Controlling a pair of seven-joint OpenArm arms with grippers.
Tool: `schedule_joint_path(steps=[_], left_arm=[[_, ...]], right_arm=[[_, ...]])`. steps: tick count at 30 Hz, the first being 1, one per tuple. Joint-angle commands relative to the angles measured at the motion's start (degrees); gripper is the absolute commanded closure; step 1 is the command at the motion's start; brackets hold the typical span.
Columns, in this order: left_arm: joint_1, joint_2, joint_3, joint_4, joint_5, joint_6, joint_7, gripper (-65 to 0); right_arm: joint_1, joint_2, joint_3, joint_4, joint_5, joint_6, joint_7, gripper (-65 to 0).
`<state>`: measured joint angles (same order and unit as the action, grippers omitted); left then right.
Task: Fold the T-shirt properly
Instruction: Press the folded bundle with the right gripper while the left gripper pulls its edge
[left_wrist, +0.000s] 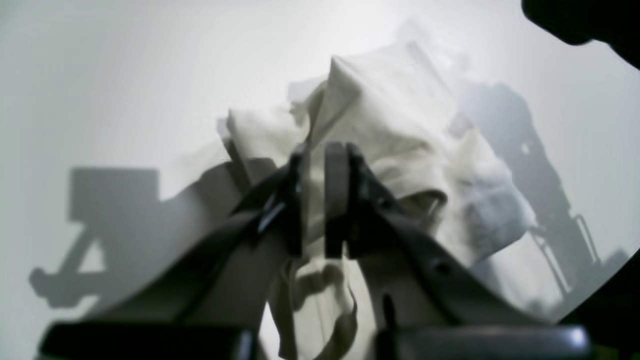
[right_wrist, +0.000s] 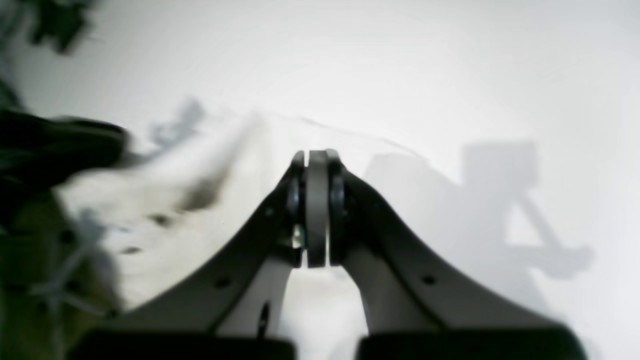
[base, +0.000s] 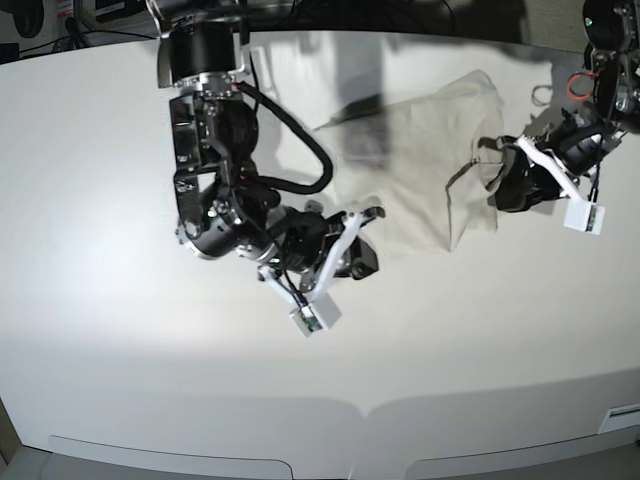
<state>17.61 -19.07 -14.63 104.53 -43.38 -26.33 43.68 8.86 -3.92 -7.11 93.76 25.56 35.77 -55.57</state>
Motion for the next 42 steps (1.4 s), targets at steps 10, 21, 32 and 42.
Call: schedule_joint_path(steps=[10,21,32,42], left_arm=[[-2.7,-6.0,-0.3,1.3,11.2,4.8,-8.5,-41.1],[-2.5,-6.8,-0.4,4.5,8.9,6.7,-7.8,-44.6],[0.8,-4.8,-0.3,9.6,4.2,10.3,-5.1,-34.8],[10.8,3.6,-0.2,9.3,1.9,6.3,-6.8,0.0]], right_arm=[[1.3,2.2,-0.1,0.9,1.5,0.0,1.2,0.0],[1.3,2.2,-0.1,-3.8,1.6,0.0,1.8,0.0],[2.1,2.2,-0.1,-4.7,1.6,0.0,3.1,0.0],[2.9,2.2,-5.0,-10.7,-7.1,0.0,14.3,0.0]])
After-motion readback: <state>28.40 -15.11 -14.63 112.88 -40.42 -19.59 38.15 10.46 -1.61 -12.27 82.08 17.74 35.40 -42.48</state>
